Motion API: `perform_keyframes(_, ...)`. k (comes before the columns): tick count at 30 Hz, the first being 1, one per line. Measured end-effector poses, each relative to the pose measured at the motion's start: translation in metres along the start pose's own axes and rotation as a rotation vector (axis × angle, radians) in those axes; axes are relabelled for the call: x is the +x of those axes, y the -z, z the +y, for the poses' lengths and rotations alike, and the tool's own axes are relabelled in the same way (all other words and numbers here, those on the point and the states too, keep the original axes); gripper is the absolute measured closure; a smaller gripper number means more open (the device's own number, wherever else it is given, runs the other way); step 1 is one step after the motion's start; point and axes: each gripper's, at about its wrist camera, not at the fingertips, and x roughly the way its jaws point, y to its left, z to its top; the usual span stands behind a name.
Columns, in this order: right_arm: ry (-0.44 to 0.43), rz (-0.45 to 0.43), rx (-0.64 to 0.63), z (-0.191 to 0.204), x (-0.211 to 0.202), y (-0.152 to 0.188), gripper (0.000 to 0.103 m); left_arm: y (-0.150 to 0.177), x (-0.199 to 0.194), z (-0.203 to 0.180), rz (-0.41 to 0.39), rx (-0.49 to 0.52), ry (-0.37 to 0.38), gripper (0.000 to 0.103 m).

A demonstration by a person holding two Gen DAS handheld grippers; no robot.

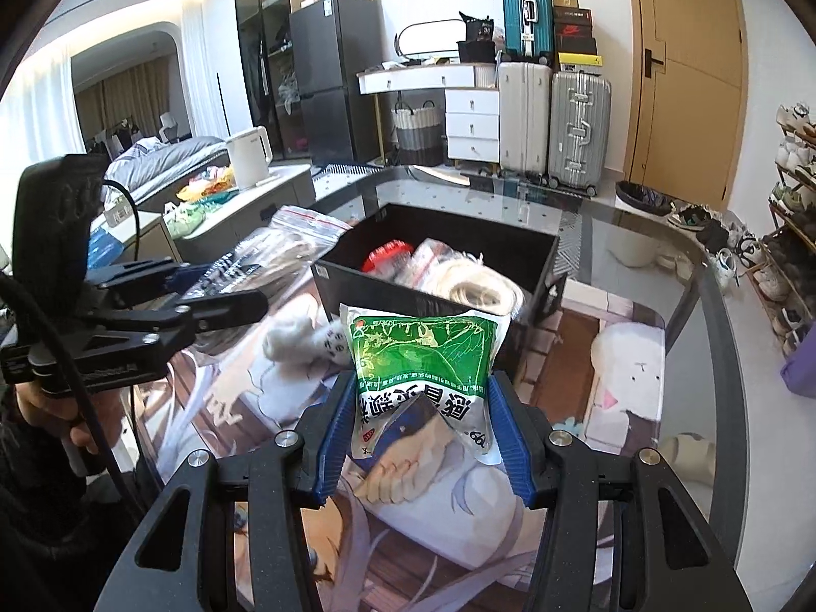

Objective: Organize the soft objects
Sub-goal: 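Grasp the Adidas shoelace bag with the left tool while the right tool grasps the green packet, then carry the shoelace bag and green packet into the black box with both tools, release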

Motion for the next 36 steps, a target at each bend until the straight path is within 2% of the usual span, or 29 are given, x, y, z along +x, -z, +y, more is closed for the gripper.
perform_keyframes(8, -0.007, -0.034, 0.008, 0.003, -0.002, -0.012, 0.051, -0.011, 0.005, 0.005, -0.015, -0.008, -0.014, 0.060)
perform_keyframes(17, 0.005, -0.070, 0.025, -0.004, -0.004, -0.028, 0.051, -0.024, 0.011, 0.008, -0.028, -0.021, 0.008, 0.060)
perform_keyframes(36, 0.017, -0.099, 0.058, -0.019, 0.009, -0.056, 0.051, -0.047, 0.031, 0.014, -0.029, -0.051, 0.018, 0.060)
